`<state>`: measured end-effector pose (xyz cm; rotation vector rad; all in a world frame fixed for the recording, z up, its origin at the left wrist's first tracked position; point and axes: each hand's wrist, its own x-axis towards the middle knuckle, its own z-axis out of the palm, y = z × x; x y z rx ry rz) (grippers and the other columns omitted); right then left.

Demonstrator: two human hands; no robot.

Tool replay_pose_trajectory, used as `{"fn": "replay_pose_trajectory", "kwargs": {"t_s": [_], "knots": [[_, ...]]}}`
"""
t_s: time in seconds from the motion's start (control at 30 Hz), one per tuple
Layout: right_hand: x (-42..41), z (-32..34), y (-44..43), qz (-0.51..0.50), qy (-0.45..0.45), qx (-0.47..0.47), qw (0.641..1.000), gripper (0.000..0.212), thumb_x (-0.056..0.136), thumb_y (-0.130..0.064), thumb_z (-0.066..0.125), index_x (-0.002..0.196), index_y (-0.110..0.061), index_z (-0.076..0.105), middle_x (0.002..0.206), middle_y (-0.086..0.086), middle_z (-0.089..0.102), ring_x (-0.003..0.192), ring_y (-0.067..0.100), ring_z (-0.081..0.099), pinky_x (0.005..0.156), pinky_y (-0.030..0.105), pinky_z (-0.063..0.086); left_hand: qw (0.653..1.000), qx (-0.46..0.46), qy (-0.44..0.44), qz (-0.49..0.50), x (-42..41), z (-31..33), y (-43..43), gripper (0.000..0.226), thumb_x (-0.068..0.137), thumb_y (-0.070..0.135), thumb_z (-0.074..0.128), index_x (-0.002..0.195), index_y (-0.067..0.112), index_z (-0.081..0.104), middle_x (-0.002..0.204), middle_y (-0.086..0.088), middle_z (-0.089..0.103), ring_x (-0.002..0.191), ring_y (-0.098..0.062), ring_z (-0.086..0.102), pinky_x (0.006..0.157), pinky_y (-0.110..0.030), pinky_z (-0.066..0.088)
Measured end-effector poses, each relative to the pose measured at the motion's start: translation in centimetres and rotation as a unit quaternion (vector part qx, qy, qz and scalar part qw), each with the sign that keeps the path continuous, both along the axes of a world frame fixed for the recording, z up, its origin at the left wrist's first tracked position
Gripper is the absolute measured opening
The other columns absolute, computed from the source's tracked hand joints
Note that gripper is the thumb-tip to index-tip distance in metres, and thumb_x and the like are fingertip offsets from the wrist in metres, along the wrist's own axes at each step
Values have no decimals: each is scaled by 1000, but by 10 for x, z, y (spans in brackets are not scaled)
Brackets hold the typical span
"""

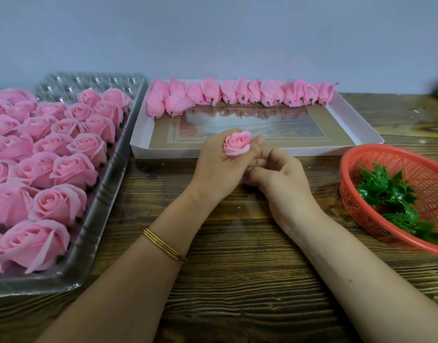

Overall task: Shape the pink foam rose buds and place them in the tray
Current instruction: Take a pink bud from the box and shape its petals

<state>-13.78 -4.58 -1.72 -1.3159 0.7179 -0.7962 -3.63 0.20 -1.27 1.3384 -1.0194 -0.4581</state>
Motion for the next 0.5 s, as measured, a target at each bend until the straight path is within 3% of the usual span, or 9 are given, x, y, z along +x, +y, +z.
{"fn": "replay_pose_trajectory", "kwargs": {"t_s": [0.1,0.23,0.37,0.5], "knots": [[1,-1,2,-8,8,-47,999,35,74,22,63,107,12,59,91,19,64,84,22,60,79,28,52,999,-8,41,-8,-3,1,-2,40,91,7,66,60,20,44,49,18,44,48,4,43,51,-10,37],[2,0,6,4,18,-106,994,33,73,15,72,103,10,61,84,19,66,75,18,57,67,20,50,990,-20,133,-40,-9,4,-2,33,91,6,64,65,15,45,48,16,49,46,3,51,48,-10,43],[3,2,10,3,15,-133,991,33,74,11,75,104,8,63,97,32,66,78,23,58,72,30,49,985,-14,163,-61,-11,5,-1,26,92,8,63,71,10,48,52,12,49,48,2,51,48,-11,43],[2,4,11,-1,-4,-143,990,33,73,13,74,104,7,65,94,33,65,76,21,56,70,22,49,983,-10,171,-64,-8,6,0,16,92,11,65,81,0,59,61,-1,54,51,-3,52,52,-16,46]]}}
